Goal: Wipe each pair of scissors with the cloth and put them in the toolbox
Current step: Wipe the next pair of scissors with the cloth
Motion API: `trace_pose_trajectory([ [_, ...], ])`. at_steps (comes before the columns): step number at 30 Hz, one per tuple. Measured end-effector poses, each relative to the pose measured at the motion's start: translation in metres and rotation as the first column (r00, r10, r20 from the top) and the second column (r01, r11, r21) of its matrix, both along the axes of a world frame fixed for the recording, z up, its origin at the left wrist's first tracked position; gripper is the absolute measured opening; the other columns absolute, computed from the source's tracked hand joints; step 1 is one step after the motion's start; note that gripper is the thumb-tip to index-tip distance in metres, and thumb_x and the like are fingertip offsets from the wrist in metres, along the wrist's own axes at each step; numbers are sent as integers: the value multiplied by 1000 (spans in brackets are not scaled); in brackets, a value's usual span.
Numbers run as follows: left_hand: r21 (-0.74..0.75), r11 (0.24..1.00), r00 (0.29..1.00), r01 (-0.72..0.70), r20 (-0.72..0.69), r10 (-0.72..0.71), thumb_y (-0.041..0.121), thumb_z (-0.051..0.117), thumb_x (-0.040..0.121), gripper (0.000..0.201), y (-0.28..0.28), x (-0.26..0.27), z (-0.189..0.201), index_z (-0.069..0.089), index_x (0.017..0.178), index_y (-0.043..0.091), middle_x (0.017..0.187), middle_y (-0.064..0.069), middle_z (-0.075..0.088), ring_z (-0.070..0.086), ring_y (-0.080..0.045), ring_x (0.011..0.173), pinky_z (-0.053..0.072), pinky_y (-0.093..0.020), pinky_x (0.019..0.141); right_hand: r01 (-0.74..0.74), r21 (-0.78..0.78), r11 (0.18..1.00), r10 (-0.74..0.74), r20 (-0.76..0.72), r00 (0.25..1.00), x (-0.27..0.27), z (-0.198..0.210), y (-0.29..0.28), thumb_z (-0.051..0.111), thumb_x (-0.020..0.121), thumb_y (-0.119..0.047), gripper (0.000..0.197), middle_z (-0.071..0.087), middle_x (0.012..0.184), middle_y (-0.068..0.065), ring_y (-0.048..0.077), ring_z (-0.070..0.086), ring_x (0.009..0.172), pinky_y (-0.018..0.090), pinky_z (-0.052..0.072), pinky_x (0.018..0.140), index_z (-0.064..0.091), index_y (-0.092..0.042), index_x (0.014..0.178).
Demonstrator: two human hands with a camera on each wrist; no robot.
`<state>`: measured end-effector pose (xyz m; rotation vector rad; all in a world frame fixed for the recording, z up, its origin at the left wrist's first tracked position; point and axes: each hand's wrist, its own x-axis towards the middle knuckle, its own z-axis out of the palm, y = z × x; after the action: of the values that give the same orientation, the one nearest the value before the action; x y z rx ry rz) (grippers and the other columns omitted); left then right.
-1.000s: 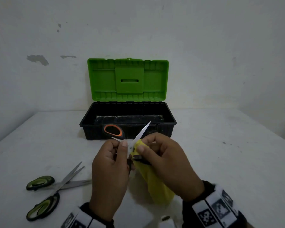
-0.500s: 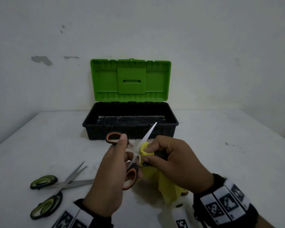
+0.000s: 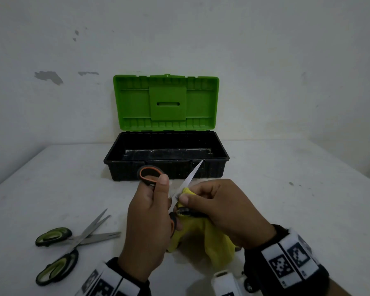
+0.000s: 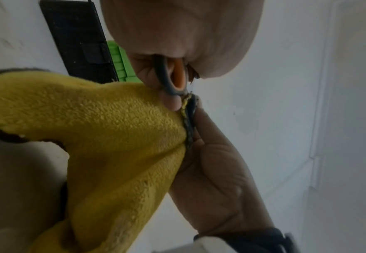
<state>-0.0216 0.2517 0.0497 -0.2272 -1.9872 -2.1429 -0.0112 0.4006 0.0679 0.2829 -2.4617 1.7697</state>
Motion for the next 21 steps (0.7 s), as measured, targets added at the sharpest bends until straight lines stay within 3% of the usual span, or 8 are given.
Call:
trace_pose_trajectory([
  [3,25,1000,999,-9,38,8,47,44,93,38,-3,-4,-3,49,74,14,63,-17,43,49,-30,45,48,-30,41,-20,123,992,20,-1,1000,0,2,2,70,93,-28,16,79,80,-1,15,74,74,29,61,74,81,-19,85],
  [6,54,998,998,-11,65,7,43,43,97,42,-4,-5,-4,48,75,7,73,-34,43,51,-33,45,45,-29,41,2,196,981,-2,4,1000,2,4,10,71,92,-31,18,78,77,-2,14,73,71,26,59,70,80,-19,82],
  [9,61,998,999,6,53,-9,41,41,98,47,-7,-6,-2,47,77,-1,67,-35,46,53,-28,40,45,-25,42,14,191,981,-23,46,999,6,6,17,74,89,-32,18,78,75,-3,9,72,68,18,55,65,80,-18,80],
  [12,54,998,998,15,57,-18,43,42,97,46,-6,-4,-3,46,77,2,68,-35,43,53,-30,41,45,-26,41,21,201,979,-30,37,999,6,3,16,74,89,-32,19,76,73,0,5,67,63,17,52,62,79,-17,79],
  [14,38,999,997,26,69,-29,47,44,94,43,-3,-1,-3,47,73,10,69,-33,39,50,-33,44,45,-28,41,10,165,986,-13,20,1000,5,2,12,73,91,-29,18,77,75,1,9,70,66,23,58,67,79,-16,80],
  [17,36,999,996,2,84,-5,53,46,87,37,-1,0,-2,49,65,23,65,-17,36,47,-34,48,45,-27,40,1,142,990,4,-33,999,1,0,2,71,93,-27,18,77,79,3,19,73,73,37,62,75,78,-13,84],
  [19,28,1000,997,-13,77,11,51,46,88,39,-2,-2,0,49,71,16,68,-24,37,47,-37,50,44,-26,39,1,163,987,8,-52,999,-1,1,-3,70,94,-29,20,76,77,3,18,71,70,36,61,71,78,-14,83],
  [21,13,999,998,-29,64,28,47,46,93,40,-5,-3,1,49,73,13,72,-35,40,49,-40,51,45,-26,38,-20,225,974,35,-63,997,-2,3,-4,67,95,-31,25,70,68,-1,9,62,59,25,52,58,74,-17,76],
])
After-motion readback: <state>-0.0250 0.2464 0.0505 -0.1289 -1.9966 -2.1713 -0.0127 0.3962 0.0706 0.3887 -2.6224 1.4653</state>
